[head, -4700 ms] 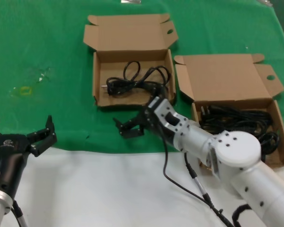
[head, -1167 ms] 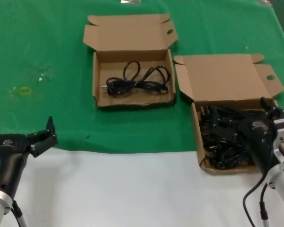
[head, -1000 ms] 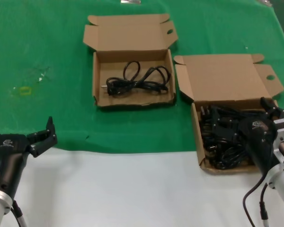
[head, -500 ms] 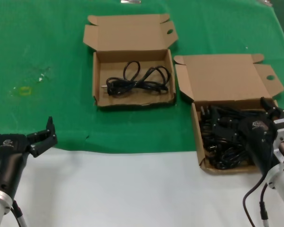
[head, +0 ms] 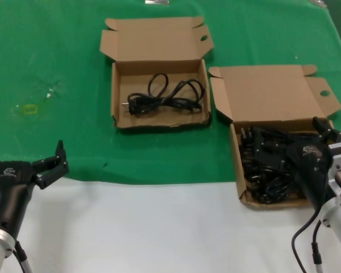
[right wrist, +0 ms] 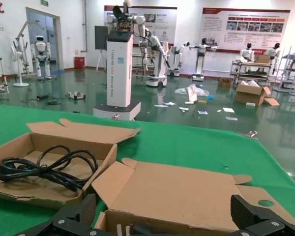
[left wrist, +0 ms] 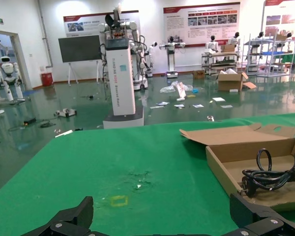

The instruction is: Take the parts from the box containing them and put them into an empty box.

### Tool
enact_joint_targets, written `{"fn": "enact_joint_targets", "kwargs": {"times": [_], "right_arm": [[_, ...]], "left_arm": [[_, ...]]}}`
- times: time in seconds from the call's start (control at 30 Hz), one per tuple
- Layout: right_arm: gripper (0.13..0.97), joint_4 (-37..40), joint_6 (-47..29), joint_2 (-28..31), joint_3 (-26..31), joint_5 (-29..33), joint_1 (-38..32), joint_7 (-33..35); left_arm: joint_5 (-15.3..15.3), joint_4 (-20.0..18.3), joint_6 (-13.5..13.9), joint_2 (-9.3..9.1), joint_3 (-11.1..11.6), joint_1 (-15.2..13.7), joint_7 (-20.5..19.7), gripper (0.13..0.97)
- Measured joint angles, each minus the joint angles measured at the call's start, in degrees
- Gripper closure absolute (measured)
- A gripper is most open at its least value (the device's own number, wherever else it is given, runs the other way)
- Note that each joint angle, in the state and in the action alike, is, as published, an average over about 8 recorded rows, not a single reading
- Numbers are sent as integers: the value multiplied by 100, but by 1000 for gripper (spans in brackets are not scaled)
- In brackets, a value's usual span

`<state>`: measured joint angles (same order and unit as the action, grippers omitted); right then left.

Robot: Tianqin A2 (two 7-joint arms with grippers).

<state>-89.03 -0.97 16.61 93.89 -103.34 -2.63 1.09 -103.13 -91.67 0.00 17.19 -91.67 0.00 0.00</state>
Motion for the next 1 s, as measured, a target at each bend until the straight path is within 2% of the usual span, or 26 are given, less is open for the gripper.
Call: {"fn": "enact_joint_targets", "kwargs": {"times": [1.0], "right_arm": [[129, 0, 0, 0, 0, 0, 0, 0]], "left_arm": [[0, 0, 0, 0, 0, 0, 0, 132]]}}
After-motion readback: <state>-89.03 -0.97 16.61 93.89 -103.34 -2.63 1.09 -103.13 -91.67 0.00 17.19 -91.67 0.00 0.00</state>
